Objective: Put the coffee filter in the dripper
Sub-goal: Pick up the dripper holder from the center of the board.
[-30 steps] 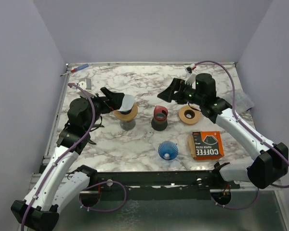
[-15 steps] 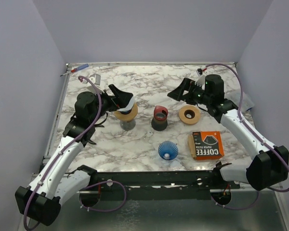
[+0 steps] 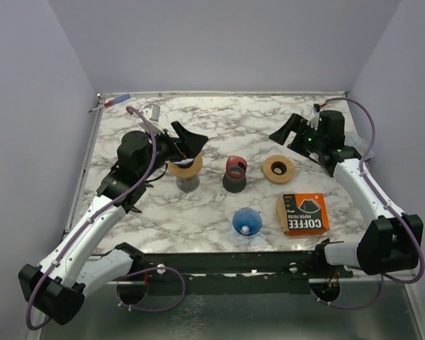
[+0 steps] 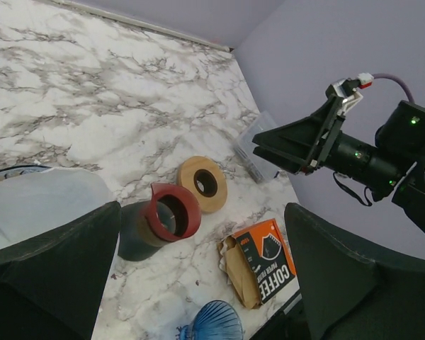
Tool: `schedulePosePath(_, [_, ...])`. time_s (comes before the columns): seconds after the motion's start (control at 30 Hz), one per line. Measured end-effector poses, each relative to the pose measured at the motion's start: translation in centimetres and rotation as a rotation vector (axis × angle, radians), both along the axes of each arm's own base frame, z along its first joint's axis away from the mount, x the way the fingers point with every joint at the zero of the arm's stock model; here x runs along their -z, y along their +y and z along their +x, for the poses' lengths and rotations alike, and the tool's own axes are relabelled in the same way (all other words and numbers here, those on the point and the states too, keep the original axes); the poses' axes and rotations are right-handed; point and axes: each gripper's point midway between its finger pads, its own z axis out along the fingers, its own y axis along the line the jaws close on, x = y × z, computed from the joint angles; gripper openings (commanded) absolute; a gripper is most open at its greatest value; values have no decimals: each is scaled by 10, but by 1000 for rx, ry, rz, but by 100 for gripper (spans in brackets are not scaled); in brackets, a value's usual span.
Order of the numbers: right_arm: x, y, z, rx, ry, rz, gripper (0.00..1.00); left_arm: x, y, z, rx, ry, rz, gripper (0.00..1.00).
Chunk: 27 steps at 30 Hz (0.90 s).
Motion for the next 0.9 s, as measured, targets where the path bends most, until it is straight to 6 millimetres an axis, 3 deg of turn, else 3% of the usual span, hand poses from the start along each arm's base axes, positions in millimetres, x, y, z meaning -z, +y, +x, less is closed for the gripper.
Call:
schedulePosePath(0.37, [92,-67,5,231,293,-154,100,-2,-37,-5,20,17,29,99])
schedulePosePath(0.53, [124,-79,0,271,398,-207,94,9,-47,-6,18,48,51,99])
schedulePosePath(0.8, [177,-84,-12,268,561,-266,84,11,-43,-3,-17,53,58,99])
schedulePosePath(0.9, [180,-84,-8,260,562,-271,74,8,-41,-3,-25,47,55,99])
